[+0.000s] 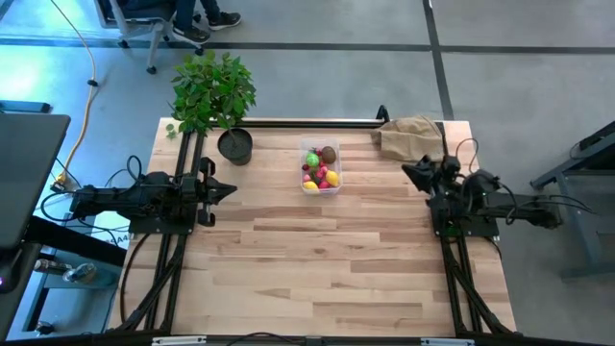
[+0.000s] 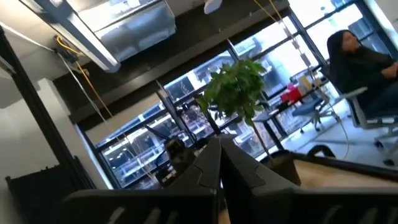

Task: Pick and placing Produce into tupperware
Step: Return to Home Position

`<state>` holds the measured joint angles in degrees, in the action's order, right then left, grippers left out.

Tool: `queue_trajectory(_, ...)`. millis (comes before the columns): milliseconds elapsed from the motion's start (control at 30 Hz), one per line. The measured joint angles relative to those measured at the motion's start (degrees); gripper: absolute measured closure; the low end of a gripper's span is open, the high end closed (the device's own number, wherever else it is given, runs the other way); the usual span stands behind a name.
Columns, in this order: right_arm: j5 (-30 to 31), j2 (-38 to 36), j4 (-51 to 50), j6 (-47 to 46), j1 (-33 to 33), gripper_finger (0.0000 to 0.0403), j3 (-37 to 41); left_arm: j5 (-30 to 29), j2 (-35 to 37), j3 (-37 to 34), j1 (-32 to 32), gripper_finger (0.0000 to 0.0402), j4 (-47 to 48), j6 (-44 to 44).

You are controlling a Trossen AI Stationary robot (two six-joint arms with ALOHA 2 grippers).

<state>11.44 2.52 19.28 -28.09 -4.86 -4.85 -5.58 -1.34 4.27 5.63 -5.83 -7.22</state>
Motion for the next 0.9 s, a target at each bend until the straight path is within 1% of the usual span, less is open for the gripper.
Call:
queue_trajectory(200,-0.16,0.0,-1.48,-0.47,0.02,0.0403,0.97,0.0,0.0,0.0,-0.01,0.0401,0.74,0.0)
queue_trajectory(367,-0.83,0.0,-5.75,-0.05,0.02,0.0403,0.97,-0.01,-0.02,0.0,0.0,0.0401,5.76,0.0)
queue_trajectory(600,-1.19,0.0,-13.87,7.0,0.02,0.0403,0.97,-0.02,-0.02,0.0,-0.02,0.0401,14.88,-0.37)
queue_trajectory(667,-1.35,0.0,-16.14,10.37,0.02,0.0403,0.97,-0.02,-0.06,0.08,0.0,0.0401,16.53,-3.18)
queue_trajectory(767,-1.35,0.0,-19.71,14.31,0.02,0.0403,0.97,-0.02,0.0,0.28,0.0,0.0401,16.17,-9.33)
queue_trajectory(900,-0.11,0.0,-24.22,19.91,0.04,0.0403,0.97,-0.02,-0.02,0.28,-0.01,0.0401,16.42,-14.81)
